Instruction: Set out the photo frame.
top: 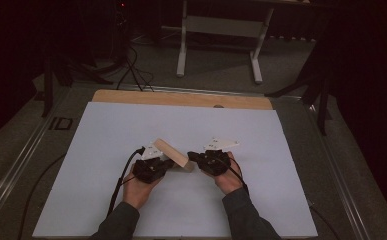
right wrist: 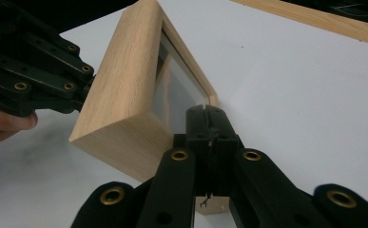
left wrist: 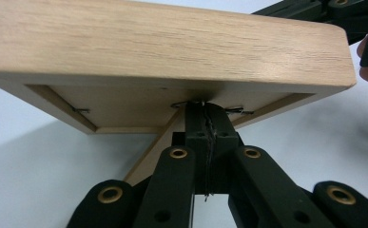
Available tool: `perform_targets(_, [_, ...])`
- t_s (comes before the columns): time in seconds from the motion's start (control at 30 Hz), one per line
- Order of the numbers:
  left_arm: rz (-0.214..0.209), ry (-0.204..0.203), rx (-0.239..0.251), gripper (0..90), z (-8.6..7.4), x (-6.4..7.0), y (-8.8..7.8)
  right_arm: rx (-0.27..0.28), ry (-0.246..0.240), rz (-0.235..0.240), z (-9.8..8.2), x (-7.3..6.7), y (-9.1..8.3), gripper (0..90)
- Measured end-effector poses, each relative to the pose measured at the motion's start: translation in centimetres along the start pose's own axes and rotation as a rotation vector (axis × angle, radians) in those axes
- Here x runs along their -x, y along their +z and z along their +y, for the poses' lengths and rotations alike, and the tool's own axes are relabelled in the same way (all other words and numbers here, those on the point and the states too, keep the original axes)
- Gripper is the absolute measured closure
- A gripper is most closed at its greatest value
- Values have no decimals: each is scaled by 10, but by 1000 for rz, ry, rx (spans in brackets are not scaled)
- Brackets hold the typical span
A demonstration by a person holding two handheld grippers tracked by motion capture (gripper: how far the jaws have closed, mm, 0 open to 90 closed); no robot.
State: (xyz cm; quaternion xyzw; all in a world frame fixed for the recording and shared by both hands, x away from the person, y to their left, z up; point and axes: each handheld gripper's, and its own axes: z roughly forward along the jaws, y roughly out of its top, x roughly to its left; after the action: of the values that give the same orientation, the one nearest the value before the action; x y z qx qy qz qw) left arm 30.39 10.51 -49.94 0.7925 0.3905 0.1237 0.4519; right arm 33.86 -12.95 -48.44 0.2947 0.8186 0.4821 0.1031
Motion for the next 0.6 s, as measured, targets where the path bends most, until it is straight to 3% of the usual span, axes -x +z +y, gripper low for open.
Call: perform_targets(0.6, [17, -10, -15, 894, -1, -3, 1, -27, -18, 12, -3, -5, 4, 896])
